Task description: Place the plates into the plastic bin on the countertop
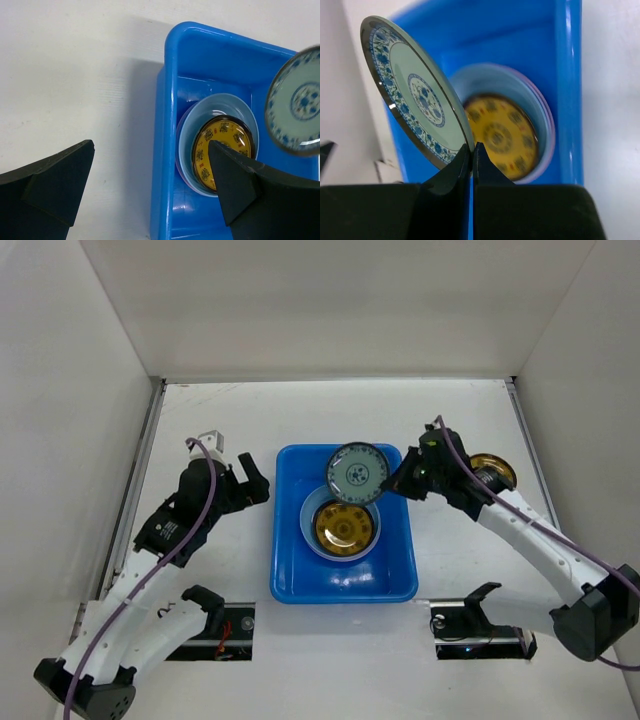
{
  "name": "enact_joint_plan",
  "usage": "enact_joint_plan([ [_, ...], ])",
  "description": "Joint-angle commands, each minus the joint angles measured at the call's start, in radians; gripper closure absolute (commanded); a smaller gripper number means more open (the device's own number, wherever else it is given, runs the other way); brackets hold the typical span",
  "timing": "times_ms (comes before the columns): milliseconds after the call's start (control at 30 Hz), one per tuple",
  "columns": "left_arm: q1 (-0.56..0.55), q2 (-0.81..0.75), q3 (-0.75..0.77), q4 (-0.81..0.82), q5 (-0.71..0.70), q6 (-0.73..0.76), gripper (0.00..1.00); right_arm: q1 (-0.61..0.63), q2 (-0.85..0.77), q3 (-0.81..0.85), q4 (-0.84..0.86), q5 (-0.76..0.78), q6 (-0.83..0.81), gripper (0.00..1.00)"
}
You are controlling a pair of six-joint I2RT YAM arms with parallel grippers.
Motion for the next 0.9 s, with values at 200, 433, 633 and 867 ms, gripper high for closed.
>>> enact_joint_plan([
  [200,0.015,-0.002,-0.062,0.100,0.028,-0.014,0.00,0.131,-0.022,-0.073,-0.133,0.042,-0.065,0.97],
  [433,0.017,-0.037,-0.102,0.108,0.050,-0.037,0.00,0.198,0.058,-0.077,-0.125,0.049,-0.068,0.95],
  [633,0.017,-0.046,-0.114,0.103,0.050,-0.038,0.00,0.234,0.115,-0.053,-0.113,0.087,-0.063,0.84],
  [867,0.017,-0.038,-0.115,0.097,0.050,-0.032,0.00,0.255,0.152,0.025,-0.145,0.121,-0.071,0.51],
])
